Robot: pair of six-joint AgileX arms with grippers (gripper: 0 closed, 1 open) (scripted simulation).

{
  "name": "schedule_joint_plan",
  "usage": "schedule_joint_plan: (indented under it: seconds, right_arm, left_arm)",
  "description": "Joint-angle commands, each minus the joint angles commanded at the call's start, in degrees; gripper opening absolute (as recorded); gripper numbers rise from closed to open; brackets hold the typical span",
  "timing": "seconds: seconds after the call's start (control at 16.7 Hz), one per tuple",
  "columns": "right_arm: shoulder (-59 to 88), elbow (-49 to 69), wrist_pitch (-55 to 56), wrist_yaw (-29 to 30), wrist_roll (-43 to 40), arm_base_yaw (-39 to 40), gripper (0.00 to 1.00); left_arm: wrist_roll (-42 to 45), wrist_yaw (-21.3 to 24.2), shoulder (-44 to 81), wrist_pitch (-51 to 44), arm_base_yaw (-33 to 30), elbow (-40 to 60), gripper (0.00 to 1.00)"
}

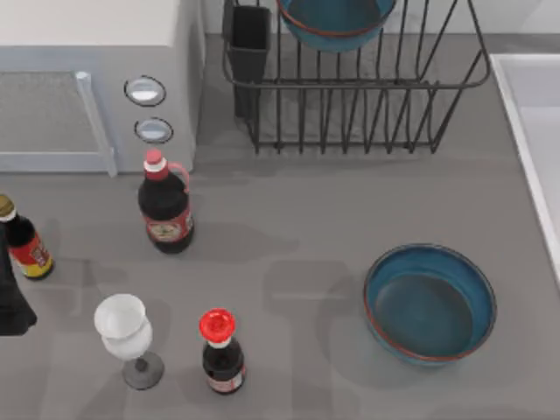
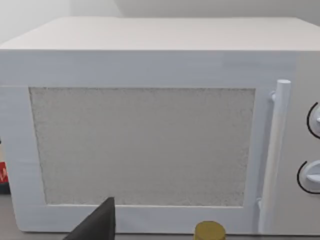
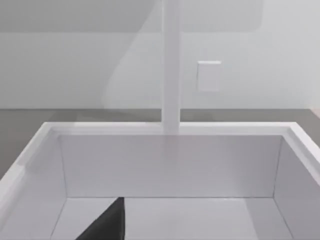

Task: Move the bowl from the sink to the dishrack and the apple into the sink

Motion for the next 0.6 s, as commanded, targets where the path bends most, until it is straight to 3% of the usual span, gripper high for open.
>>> schedule_joint_plan:
  seconds: [0.36,0.6]
  right_arm:
    - [-0.58,-0.26,-0.33,0.11,-0.03,0.09,1.0]
    - [-8.9,-3.87,-6.03,1.52,-0.37,1.4,1.0]
  left_arm:
    - [0.0,0.0,0.0,0.0,0.0,0.0,1.0]
    - [0.0,0.0,0.0,0.0,0.0,0.0,1.0]
